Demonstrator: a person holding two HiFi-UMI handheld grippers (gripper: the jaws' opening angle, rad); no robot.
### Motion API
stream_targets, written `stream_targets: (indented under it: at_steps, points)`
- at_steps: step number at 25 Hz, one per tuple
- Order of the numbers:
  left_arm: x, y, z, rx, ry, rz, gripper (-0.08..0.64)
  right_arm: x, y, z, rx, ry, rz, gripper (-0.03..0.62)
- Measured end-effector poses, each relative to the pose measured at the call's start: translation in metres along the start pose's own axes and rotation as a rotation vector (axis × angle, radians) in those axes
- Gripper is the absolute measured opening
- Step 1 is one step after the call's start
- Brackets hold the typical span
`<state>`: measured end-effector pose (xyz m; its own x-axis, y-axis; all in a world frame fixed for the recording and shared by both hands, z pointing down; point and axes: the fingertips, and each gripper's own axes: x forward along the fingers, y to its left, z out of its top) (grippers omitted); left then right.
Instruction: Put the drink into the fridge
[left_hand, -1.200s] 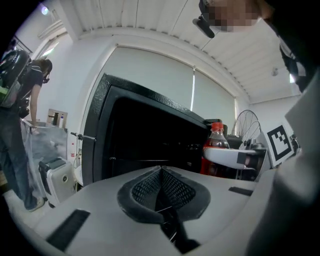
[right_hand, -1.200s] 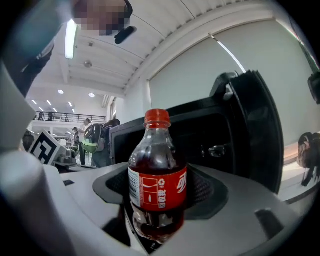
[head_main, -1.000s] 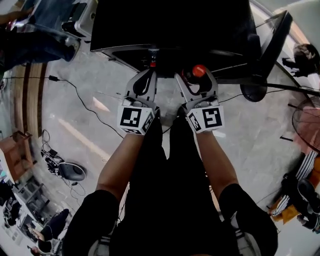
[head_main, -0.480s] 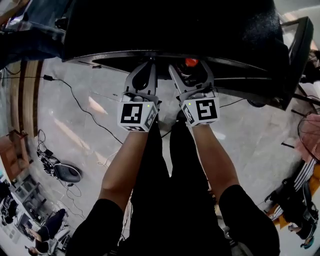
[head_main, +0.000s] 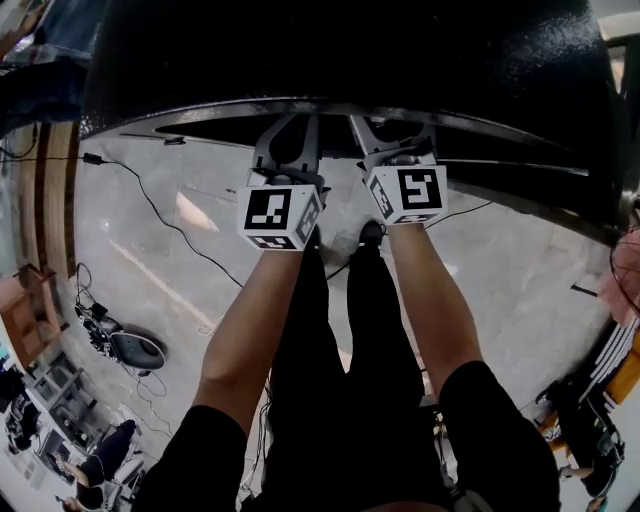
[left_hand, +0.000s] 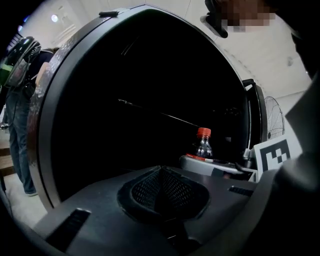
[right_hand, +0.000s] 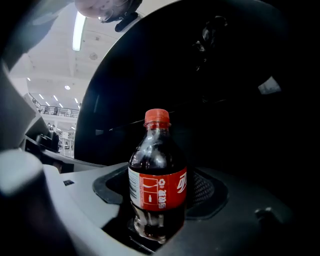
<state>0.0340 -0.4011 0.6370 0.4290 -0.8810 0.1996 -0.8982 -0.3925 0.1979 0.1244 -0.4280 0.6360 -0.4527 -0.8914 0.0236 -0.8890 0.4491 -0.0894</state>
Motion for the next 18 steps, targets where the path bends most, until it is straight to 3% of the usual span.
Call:
stream_targets:
  at_steps: [18]
  points:
    - [0.039, -0.005, -0.02, -0.024, -0.002, -0.023, 0.018, 0.027, -0.029, -0.031, -0.03, 0.037, -0.049, 0.301]
